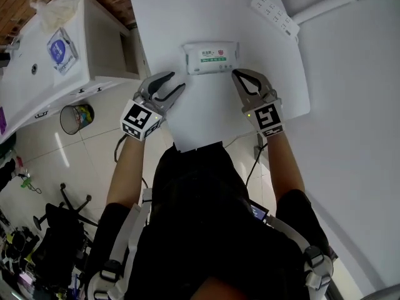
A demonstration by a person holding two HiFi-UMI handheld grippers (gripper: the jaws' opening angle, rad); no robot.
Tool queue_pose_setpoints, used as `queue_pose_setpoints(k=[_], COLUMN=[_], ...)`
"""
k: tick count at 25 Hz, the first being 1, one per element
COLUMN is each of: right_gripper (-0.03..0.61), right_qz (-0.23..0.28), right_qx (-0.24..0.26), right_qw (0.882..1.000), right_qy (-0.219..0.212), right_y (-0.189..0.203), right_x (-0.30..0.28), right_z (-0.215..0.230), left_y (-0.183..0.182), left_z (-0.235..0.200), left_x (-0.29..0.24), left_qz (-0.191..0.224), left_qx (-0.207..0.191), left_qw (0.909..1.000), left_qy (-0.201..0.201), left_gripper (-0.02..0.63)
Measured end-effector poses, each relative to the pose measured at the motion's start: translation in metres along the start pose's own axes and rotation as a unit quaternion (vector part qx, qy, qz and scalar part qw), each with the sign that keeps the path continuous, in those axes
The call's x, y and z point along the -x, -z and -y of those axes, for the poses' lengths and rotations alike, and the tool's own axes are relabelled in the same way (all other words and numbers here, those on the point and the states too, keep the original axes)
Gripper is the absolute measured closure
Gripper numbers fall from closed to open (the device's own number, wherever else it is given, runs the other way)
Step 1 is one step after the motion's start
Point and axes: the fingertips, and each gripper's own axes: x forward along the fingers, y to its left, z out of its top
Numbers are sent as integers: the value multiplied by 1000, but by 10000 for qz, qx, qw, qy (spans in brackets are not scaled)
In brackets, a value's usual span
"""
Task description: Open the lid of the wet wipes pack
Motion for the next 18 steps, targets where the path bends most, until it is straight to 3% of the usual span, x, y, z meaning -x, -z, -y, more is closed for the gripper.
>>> queue_pose_setpoints(k=[4,9,11,13,16,18], right_gripper=[568,408,324,287,282,282], right_qz=[-102,-306,-520,-712,-776,-786], right_qx=[111,213,273,436,679,818], right_qw=[9995,9965,9943,9911,9875,9860], right_qy=[-276,-742,-888,-1034,-1194,-1224], right_y=[8,20,30,35,34,32], right_x=[-19,-34,-39,-44,-54,-60], right_z=[-1,-1,0,0,2,6], left_y=[16,22,25,31,43,46], left_z=[-7,-19,-19,-15,-8,-7], left_x=[-25,-49,-58,-66,-76,-79], left_qz=[-397,-627,-832,-1071,-1347,-1332], left_qx=[-356,-464,-692,-996,-1269,-1193], left_qw=[9984,9966,9940,9892,9827,9838], left_qy=[-200,-258,-158,-16,107,110], left_gripper=[372,318,316,316,316,316])
